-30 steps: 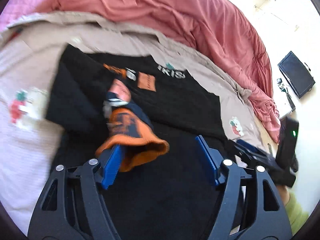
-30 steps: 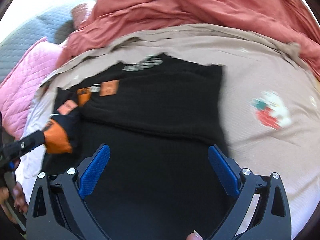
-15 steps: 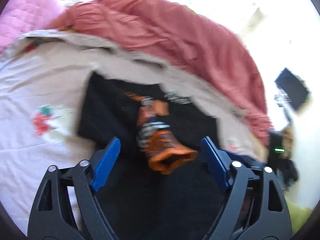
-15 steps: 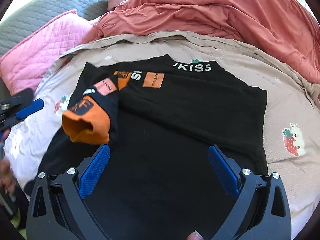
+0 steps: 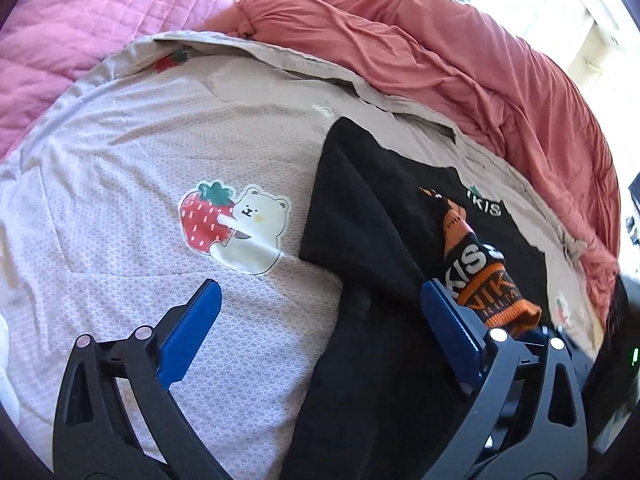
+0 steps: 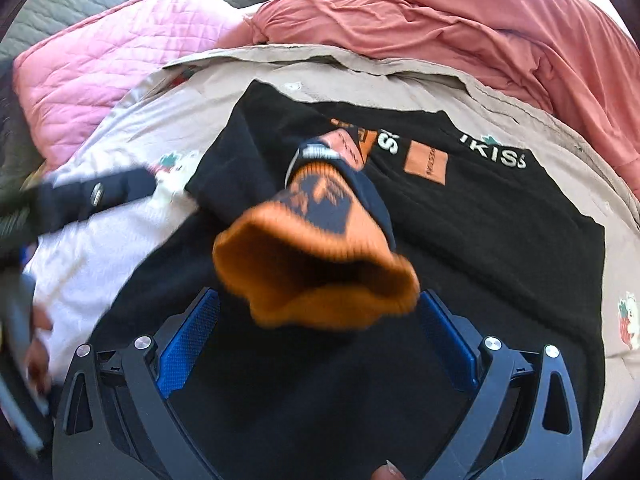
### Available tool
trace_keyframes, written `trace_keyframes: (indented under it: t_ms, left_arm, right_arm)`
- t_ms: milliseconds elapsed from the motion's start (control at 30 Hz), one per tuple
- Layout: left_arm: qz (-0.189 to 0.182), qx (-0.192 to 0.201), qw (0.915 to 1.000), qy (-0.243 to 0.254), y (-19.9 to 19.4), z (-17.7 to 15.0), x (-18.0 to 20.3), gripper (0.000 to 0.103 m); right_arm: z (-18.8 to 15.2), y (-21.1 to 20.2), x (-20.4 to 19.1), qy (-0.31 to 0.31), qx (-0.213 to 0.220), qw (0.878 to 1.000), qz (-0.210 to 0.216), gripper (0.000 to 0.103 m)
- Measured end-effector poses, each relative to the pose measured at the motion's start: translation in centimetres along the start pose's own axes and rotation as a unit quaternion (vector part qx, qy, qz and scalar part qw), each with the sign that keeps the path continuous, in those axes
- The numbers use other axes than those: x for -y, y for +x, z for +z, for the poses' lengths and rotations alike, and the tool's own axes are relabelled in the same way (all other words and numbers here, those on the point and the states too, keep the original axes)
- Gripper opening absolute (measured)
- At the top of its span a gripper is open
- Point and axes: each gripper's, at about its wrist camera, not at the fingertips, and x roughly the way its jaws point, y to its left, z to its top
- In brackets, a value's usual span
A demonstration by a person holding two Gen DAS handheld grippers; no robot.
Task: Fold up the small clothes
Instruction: 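Lift the sleeve with the left tool, lay it across the shirt, release, then grasp the laid cuff with the right tool, flatten it on the shirt, release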
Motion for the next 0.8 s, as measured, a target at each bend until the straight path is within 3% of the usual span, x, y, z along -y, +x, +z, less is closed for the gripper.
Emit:
trace_keyframes:
  t_ms: [133, 200, 267, 300, 367, 600, 700, 800]
  left_arm:
    - [0.004, 0.007, 0.9997, 0.024, 0.1, -0.3, 1.1, 0.094]
    - [0.002, 0.004, 0.9994, 0.035, 0.5, -0.5, 1.7, 0.094]
    - [-0.003, -0.002, 0.9988, 0.048, 1.0, -0.8, 2.4, 0.094]
    - [-0.006, -0.006, 0.9985, 0.055, 1.2, -0.9, 2.9, 0.094]
    - [-0.011, -0.007, 0.9977, 0.066, 1.3, -1.2, 3.4, 0.094]
    - [-0.025, -0.019, 0.9929, 0.115, 2.3, -2.5, 6.0, 0.094]
    - [-0.027, -0.027, 0.9893, 0.141, 2.8, -3.2, 7.1, 0.094]
    - [-0.024, -0.032, 0.9864, 0.159, 3.1, -3.8, 7.8, 0.094]
  right_arm:
    - [1.3, 0.2, 1.7, 0.039, 0.013, 0.999, 0.001, 0.096]
    - [1.8, 0.1, 2.9, 0.05, 0.019, 0.999, 0.011, 0.067]
    - [2.3, -0.1, 4.3, 0.055, 0.018, 0.998, 0.026, 0.023]
    - [2.5, -0.3, 5.0, 0.062, 0.019, 0.997, 0.042, 0.015]
    - [2.9, -0.9, 7.1, 0.084, 0.02, 0.994, 0.07, 0.013]
    - [4.4, -4.0, 15.0, 0.164, 0.042, 0.979, 0.11, 0.012]
    - [5.0, -4.4, 19.0, 0.191, 0.033, 0.976, 0.095, 0.012]
    - [5.0, -3.6, 22.1, 0.203, 0.0, 0.978, 0.053, 0.012]
